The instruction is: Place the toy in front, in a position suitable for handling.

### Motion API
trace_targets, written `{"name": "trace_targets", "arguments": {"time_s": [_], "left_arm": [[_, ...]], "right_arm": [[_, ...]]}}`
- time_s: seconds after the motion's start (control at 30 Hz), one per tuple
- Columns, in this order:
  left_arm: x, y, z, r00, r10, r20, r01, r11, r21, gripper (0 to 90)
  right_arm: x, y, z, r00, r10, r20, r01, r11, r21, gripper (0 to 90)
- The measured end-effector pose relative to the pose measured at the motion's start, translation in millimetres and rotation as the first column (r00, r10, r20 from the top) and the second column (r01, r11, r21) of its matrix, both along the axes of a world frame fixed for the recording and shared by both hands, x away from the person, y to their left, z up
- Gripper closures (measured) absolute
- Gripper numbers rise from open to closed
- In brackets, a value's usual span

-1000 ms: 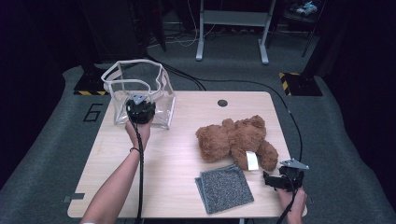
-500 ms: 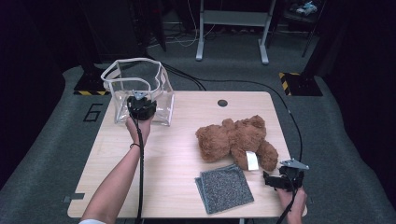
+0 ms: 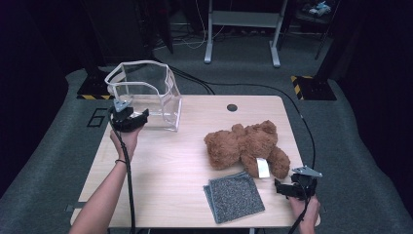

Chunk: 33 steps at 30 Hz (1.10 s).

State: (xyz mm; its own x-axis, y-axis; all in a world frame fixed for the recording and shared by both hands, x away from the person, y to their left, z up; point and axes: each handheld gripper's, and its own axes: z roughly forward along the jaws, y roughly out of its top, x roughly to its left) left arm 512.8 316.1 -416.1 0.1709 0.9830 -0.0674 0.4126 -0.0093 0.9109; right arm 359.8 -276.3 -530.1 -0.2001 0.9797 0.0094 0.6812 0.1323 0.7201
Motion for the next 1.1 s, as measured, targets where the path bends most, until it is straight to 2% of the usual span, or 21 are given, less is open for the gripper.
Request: {"name": "trace_targets", "arguments": {"time_s": [0.03, 0.1, 0.17, 0.2, 0.27, 0.4, 0.5, 0.53, 0.57, 0.7, 0.83, 0.87, 0.9, 0.97, 1.0, 1.1], "left_arm": [[2.5, 8.2, -0.6, 0.9999, 0.013, -0.011, -0.012, 0.9999, 0.012, 34.2], [7.8, 20.3, -2.8, 0.9988, 0.046, -0.019, -0.046, 0.9989, -0.008, 35.5], [19.6, 38.6, -7.5, 0.9965, 0.076, -0.035, -0.075, 0.9971, 0.01, 42.0], [23.2, 44.0, -9.5, 0.996, 0.076, -0.047, -0.076, 0.9971, 0.001, 42.5], [28.7, 49.9, -12.3, 0.994, 0.095, -0.055, -0.094, 0.9954, 0.018, 44.4], [41.3, 64.0, -19.6, 0.9896, 0.121, -0.078, -0.12, 0.9926, 0.015, 48.3], [49.7, 69.5, -23.5, 0.9894, 0.116, -0.087, -0.113, 0.9929, 0.037, 56.5], [50.8, 69.1, -24.4, 0.9887, 0.123, -0.085, -0.119, 0.9916, 0.05, 58.0], [52.7, 69.3, -26.0, 0.9909, 0.112, -0.075, -0.107, 0.9925, 0.058, 59.5], [58.5, 69.3, -33.0, 0.989, 0.117, -0.091, -0.109, 0.9903, 0.087, 62.7], [61.8, 71.0, -38.2, 0.9883, 0.117, -0.098, -0.11, 0.9912, 0.073, 68.7], [63.8, 72.6, -38.9, 0.9867, 0.113, -0.117, -0.106, 0.9924, 0.061, 68.7], [65.0, 74.3, -39.3, 0.9865, 0.104, -0.126, -0.101, 0.9944, 0.03, 71.5], [67.3, 76.1, -38.2, 0.9866, 0.097, -0.132, -0.097, 0.9953, 0.007, 76.6], [68.9, 75.2, -37.1, 0.9884, 0.086, -0.125, -0.085, 0.9963, 0.014, 83.2], [68.3, 74.5, -36.8, 0.9875, 0.083, -0.134, -0.082, 0.9965, 0.013, 87.0]], "right_arm": [[0.0, 0.0, 0.0, 1.0, 0.001, -0.001, -0.001, 1.0, -0.001, 1.4], [0.0, 0.0, 0.0, 1.0, 0.001, -0.001, -0.001, 1.0, -0.001, 1.4], [0.0, -0.1, 0.0, 1.0, 0.001, -0.001, -0.001, 1.0, -0.001, 1.3], [0.0, -0.1, 0.0, 1.0, 0.001, -0.001, -0.001, 1.0, -0.001, 1.3], [0.0, -0.1, 0.0, 1.0, 0.001, -0.001, -0.001, 1.0, -0.001, 1.3], [0.0, 0.0, 0.0, 1.0, 0.001, -0.001, -0.001, 1.0, -0.001, 1.3], [0.1, -0.1, 0.0, 1.0, 0.001, -0.001, -0.001, 1.0, 0.0, 1.3], [0.1, 0.0, 0.0, 1.0, 0.001, -0.001, -0.001, 1.0, -0.001, 1.3], [0.1, -0.1, 0.0, 1.0, 0.001, -0.001, -0.001, 1.0, -0.001, 1.3], [0.1, -0.1, 0.0, 1.0, 0.001, -0.001, -0.001, 1.0, -0.001, 1.3], [0.1, -0.1, 0.0, 1.0, 0.001, -0.001, -0.001, 1.0, -0.001, 1.3], [0.1, -0.1, 0.0, 1.0, 0.001, -0.001, -0.001, 1.0, -0.001, 1.3], [0.1, -0.1, 0.0, 1.0, 0.001, -0.001, -0.001, 1.0, -0.001, 1.3], [0.1, 0.0, 0.0, 1.0, 0.001, -0.001, -0.001, 1.0, -0.001, 1.3], [0.1, 0.0, 0.0, 1.0, 0.001, -0.001, -0.001, 1.0, -0.001, 1.4], [0.0, -0.1, 0.0, 1.0, 0.001, -0.001, -0.001, 1.0, -0.001, 1.4]]}}
